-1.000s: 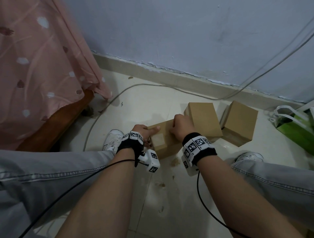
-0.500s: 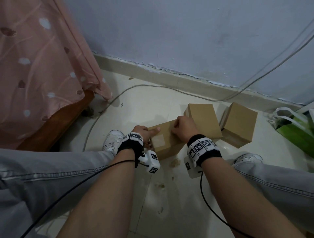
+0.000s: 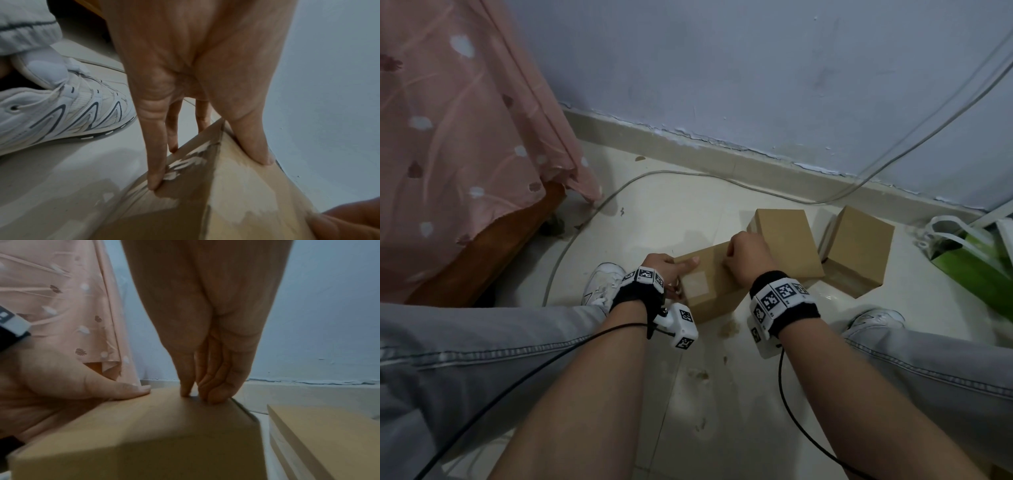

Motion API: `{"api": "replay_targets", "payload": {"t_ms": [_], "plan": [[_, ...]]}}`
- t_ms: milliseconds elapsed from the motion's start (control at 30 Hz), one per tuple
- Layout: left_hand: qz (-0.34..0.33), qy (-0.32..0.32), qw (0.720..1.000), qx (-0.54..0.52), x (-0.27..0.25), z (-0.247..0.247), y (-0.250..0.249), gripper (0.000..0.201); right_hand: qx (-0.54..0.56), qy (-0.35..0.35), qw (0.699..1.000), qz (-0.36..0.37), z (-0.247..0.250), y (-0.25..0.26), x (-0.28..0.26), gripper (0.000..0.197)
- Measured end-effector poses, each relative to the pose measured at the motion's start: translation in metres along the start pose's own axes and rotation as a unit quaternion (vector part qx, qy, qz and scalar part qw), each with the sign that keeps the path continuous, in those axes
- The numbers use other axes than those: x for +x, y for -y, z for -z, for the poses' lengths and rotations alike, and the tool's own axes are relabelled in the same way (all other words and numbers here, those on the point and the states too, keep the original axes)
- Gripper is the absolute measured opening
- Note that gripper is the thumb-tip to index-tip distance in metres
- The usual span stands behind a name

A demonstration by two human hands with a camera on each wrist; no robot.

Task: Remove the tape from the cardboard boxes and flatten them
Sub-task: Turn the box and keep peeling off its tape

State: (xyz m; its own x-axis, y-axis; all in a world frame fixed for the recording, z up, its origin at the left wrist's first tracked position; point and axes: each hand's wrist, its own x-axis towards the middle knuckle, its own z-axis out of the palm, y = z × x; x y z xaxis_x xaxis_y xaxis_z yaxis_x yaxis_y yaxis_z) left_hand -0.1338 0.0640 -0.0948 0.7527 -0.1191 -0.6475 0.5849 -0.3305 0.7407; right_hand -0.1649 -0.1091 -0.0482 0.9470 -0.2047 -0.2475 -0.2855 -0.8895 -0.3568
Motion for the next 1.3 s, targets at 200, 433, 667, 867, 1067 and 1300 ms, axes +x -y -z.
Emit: {"api": "replay_targets", "payload": {"t_ms": [200,433,667,867,1067,1300], "plan": [[-0.006,0.000,1.000,-0.002,-0.002,0.000,0.001,0.062,-0.082,-0.042,0.996,0.012,-0.002,0.016,-0.009,0.029],[-0.008,-0.002,1.000,-0.005,-0.004,0.000,0.001,0.056,-0.044,0.028,0.999,-0.008,-0.006,0.013,-0.005,0.017],[0.006,0.006,1.000,-0.006,-0.002,0.001,0.001,0.058,0.048,0.054,0.993,-0.090,0.007,-0.009,0.009,0.029],[0.007,0.021,1.000,-0.012,0.001,0.004,0.002,0.070,0.307,0.031,0.939,-0.155,0.011,-0.035,0.015,0.021],[-0.017,0.035,0.999,-0.038,0.003,0.012,0.008,0.047,0.501,-0.003,0.852,-0.151,0.019,-0.032,0.009,0.015],[-0.088,0.015,0.996,-0.003,0.006,0.013,0.022,0.025,0.538,0.035,0.833,-0.128,0.024,-0.016,0.007,0.014]]}}
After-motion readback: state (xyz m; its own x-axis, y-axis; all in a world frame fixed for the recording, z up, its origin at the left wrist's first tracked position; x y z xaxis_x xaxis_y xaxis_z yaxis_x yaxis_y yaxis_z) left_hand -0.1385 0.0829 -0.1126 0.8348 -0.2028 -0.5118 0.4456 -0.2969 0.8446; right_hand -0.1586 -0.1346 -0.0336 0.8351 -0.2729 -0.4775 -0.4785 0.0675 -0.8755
